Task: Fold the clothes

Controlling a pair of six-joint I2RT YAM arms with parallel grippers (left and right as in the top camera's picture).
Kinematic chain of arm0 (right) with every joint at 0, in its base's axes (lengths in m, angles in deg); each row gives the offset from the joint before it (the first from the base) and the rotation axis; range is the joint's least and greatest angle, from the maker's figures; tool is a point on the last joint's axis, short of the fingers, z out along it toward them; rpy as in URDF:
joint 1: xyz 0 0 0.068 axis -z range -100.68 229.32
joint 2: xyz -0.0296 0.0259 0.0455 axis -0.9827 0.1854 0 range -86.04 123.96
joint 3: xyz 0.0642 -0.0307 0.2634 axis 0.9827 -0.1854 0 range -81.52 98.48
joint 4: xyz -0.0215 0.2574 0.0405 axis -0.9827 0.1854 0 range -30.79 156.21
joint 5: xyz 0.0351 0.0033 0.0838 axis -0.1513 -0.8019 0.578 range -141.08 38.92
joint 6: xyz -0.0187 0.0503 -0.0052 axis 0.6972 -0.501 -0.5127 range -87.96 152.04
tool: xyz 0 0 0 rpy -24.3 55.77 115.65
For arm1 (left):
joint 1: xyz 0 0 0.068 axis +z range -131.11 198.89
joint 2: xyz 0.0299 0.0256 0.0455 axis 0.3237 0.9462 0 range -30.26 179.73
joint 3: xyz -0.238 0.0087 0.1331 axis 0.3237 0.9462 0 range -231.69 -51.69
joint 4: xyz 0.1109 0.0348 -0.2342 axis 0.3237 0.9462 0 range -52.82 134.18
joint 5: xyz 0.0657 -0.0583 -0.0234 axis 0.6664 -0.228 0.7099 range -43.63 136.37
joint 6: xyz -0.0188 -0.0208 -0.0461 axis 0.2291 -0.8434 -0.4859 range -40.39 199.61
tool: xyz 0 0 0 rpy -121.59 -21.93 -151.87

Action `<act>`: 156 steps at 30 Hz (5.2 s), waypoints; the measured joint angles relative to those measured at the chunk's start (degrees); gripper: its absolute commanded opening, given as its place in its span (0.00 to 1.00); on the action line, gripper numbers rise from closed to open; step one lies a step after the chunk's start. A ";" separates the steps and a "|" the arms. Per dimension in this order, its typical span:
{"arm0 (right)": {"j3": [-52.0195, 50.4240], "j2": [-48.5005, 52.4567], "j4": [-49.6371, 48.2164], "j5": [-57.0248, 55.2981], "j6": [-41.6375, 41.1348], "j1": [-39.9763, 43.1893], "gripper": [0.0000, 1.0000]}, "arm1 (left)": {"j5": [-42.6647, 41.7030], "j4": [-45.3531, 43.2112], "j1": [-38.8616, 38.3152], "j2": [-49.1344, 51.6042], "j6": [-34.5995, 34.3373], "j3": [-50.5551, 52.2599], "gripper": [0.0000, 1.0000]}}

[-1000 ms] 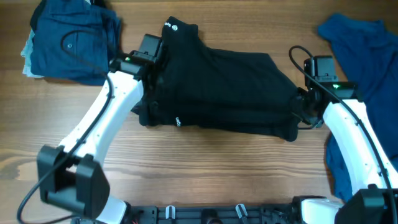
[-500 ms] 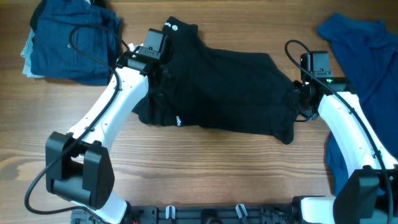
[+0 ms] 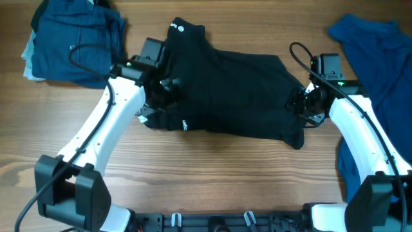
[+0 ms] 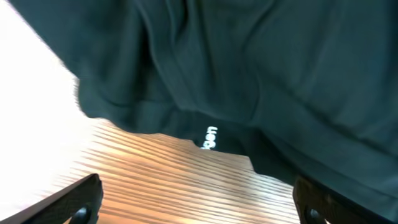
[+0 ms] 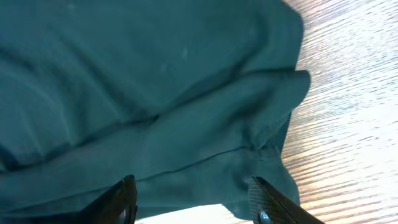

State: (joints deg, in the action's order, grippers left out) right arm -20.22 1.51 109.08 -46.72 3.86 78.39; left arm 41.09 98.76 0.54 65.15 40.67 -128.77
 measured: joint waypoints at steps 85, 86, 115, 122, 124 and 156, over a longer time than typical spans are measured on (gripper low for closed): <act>0.00 0.00 1.95 0.85 4.74 0.00 0.86 | 0.68 -44.52 1.18 6.64 -0.74 14.88 1.00; 0.00 0.00 1.95 0.87 4.90 0.00 0.87 | 0.68 -42.21 1.22 5.99 -0.55 14.93 1.00; 0.00 0.00 2.97 2.08 5.18 0.00 0.87 | 6.45 -16.98 6.27 8.59 3.54 17.03 1.00; 0.00 0.00 2.78 2.08 5.18 0.00 0.87 | 8.87 -10.91 10.84 8.50 3.56 16.59 1.00; 0.00 0.00 2.80 2.08 5.18 0.00 0.87 | 9.44 -10.29 11.43 8.33 3.58 16.59 1.00; -13.16 1.51 -2.84 11.52 4.42 0.00 0.51 | 14.45 -9.38 12.11 -4.35 3.58 17.57 1.00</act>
State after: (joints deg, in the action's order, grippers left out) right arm -33.38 3.02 106.24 -35.20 8.27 78.39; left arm 55.54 89.38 12.65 60.80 44.26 -111.19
